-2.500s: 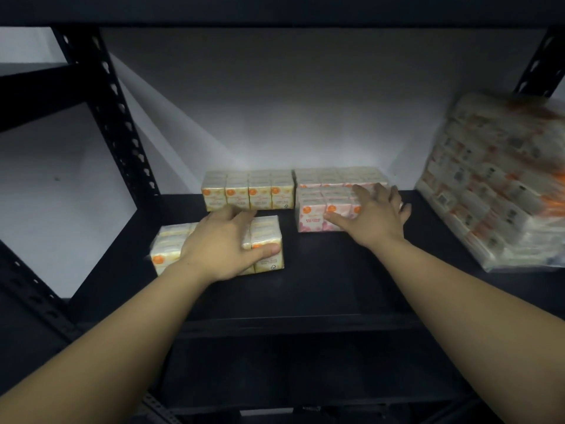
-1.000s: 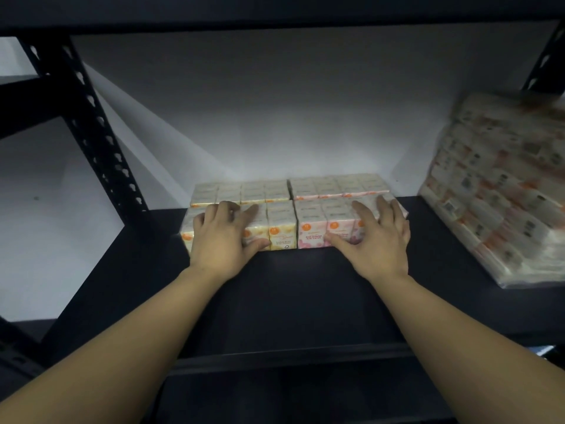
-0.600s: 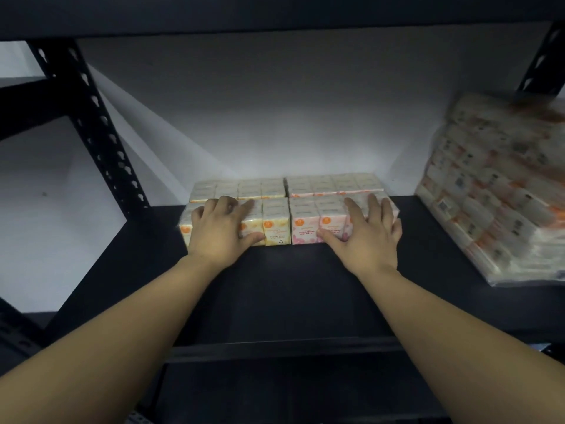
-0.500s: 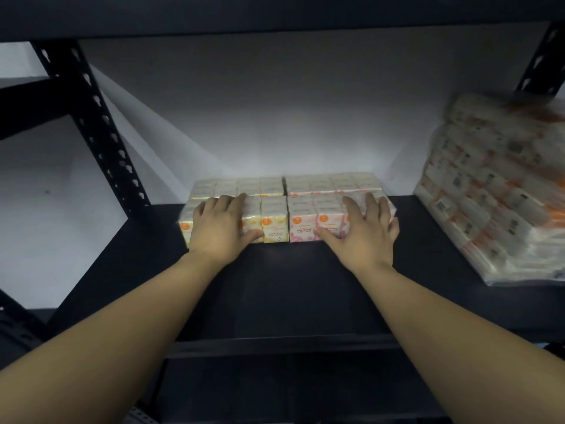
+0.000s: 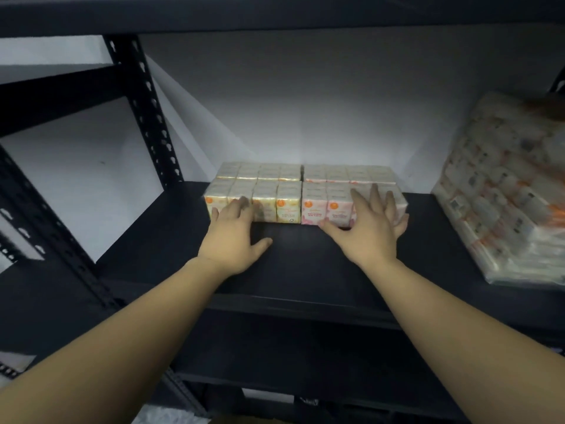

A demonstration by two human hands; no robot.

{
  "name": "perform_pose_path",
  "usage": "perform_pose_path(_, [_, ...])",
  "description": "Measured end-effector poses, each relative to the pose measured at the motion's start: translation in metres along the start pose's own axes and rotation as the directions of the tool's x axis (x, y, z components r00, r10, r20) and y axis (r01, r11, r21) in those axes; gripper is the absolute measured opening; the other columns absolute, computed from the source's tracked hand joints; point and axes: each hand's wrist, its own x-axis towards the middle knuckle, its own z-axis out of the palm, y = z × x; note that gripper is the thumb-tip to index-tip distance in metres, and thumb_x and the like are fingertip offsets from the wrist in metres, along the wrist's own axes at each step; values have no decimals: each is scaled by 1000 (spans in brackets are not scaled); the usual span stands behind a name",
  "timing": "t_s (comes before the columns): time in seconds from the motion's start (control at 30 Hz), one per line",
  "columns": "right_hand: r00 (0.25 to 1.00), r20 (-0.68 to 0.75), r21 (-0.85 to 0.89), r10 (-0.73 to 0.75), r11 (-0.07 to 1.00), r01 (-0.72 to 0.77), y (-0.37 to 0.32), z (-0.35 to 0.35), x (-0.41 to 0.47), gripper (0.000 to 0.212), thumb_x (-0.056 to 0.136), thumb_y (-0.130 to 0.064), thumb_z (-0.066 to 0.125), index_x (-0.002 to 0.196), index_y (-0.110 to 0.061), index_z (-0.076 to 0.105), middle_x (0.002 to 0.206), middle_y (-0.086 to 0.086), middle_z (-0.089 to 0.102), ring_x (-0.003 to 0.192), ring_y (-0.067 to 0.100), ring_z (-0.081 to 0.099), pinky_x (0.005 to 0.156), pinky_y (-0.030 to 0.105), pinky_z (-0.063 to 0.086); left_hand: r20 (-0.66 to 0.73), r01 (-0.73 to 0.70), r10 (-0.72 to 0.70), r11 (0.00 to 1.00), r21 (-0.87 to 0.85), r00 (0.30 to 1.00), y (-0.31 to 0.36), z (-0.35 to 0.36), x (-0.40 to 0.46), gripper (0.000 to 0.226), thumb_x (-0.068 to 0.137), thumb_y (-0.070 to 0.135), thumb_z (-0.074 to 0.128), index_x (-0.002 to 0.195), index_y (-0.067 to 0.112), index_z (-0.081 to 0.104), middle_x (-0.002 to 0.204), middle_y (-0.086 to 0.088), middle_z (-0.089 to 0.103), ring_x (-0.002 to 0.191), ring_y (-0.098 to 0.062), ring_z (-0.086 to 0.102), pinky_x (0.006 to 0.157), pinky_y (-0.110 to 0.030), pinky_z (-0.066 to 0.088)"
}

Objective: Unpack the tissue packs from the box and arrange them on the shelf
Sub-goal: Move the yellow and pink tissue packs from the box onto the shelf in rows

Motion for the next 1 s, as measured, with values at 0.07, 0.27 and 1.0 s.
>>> perform_pose_path(0.07, [998, 32, 17, -60, 998, 60, -5, 0, -19, 92, 83, -83, 57, 157, -33, 39, 173, 2, 19, 160, 26, 5, 124, 62, 6, 1, -2, 2, 1000, -12, 1000, -1, -3, -25, 77, 92, 58, 66, 156, 22, 42, 165, -10, 34, 154, -29, 28, 128, -57, 11])
perform_pose_path(0.27, [979, 90, 92, -183, 980, 175, -31, 11, -95, 74, 98, -72, 43, 153, -23, 50, 164, 2, 41, 156, 21, 24, 127, 46, 23, 88, -12, 17, 999, -52, 996, -14, -2, -88, 77, 98, 68, 46, 161, 26, 33, 168, -1, 31, 159, -20, 17, 129, -54, 1])
perform_pose_path(1.0, [865, 493, -14, 95, 995, -101, -4, 168, -393, 72, 97, -64, 41, 152, -19, 52, 159, 3, 47, 147, 26, 40, 119, 49, 36, 566, 62, 51, 982, -180, 823, -150, 189, -327, 83, 96, 59, 58, 162, 16, 30, 163, -11, 35, 149, -33, 32, 123, -47, 31])
